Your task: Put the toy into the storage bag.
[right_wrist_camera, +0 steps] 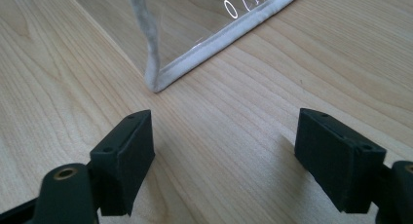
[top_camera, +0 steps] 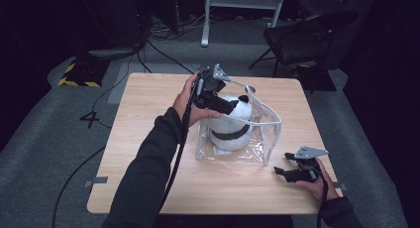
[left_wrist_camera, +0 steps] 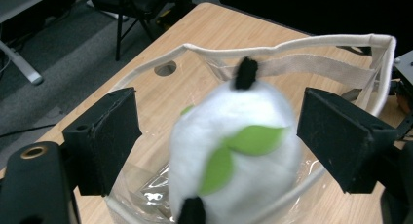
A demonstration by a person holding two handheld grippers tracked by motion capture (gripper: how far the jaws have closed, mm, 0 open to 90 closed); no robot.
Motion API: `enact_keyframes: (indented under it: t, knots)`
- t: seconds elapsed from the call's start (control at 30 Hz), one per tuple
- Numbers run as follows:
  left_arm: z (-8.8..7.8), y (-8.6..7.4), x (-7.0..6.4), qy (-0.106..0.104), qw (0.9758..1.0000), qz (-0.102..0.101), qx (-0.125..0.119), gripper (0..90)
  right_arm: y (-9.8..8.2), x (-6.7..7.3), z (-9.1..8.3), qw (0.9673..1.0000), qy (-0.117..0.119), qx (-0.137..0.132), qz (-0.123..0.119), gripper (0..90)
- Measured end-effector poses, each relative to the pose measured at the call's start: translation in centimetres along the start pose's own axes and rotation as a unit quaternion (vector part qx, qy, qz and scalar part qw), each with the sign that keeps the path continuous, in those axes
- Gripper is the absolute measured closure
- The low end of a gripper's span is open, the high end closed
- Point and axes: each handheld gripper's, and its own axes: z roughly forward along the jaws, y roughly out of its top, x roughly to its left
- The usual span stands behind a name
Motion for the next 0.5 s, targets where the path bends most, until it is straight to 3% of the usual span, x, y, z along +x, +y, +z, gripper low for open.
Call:
enact_keyframes:
  t: [0.1, 0.27, 0.37, 0.5]
  knots:
    - [0.33, -0.13, -0.18, 0.000, 0.9999, 0.009, 0.012, 16.1, 0.01, -0.01, 0.00, 1.0000, 0.000, 0.000, 0.000, 22.0]
    - [0.56, -0.27, -0.11, 0.002, 0.9999, 0.002, 0.010, 15.9, 0.00, 0.00, 0.00, 1.0000, 0.000, 0.000, 0.000, 22.1]
    - [0.49, -0.34, -0.13, 0.007, 0.9998, 0.010, 0.014, 16.0, 0.00, 0.00, 0.00, 1.0000, 0.000, 0.000, 0.000, 22.0]
    - [-0.06, -0.69, 0.10, 0.010, 0.9999, 0.011, -0.003, 15.9, 0.00, 0.00, 0.00, 1.0000, 0.000, 0.000, 0.000, 22.0]
